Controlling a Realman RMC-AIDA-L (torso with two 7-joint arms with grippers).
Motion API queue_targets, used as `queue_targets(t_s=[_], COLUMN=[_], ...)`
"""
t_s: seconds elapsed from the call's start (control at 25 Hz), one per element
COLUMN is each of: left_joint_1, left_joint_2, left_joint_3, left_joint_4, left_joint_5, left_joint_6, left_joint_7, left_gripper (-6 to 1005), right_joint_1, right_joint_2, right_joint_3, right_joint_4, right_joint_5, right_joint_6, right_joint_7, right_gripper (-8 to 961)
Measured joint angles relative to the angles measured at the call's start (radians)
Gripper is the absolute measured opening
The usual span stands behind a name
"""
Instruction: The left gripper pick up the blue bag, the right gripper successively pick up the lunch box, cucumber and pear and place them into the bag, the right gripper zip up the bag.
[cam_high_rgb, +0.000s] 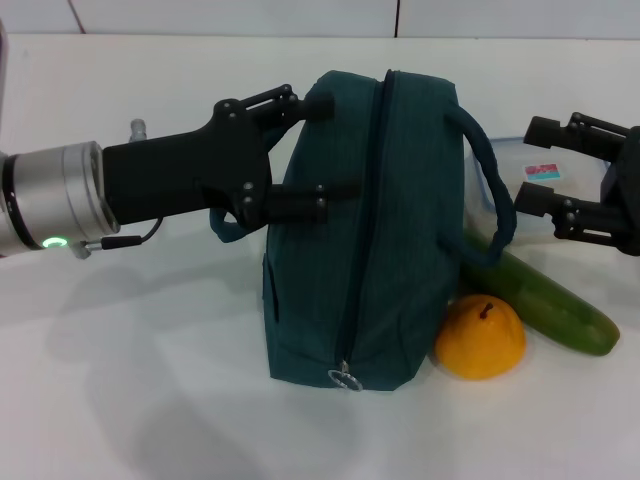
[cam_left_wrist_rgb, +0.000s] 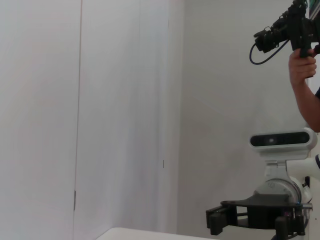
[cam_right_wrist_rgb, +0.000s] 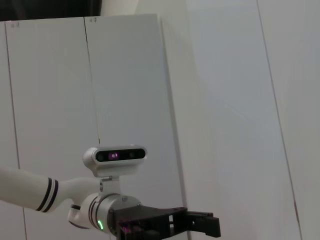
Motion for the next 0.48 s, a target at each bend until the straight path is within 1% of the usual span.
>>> queue_targets(t_s=[0.4, 0.48], left_joint_1=[0.006, 0.006], left_joint_2=[0.000, 0.000], left_joint_3=[0.000, 0.000], left_joint_4=[0.000, 0.014], left_joint_5=[0.001, 0.000], left_joint_6=[0.001, 0.002], left_joint_7=[-0.003, -0.029], left_gripper=[892, 892], right_joint_1=[0.000, 0.000], right_joint_2=[0.001, 0.002], right_joint_3=[0.000, 0.000], right_joint_4=[0.000, 0.000], right_joint_5=[0.000, 0.000], right_joint_6=[-0.001, -0.001], right_joint_7=[0.000, 0.000], right_gripper=[752, 752])
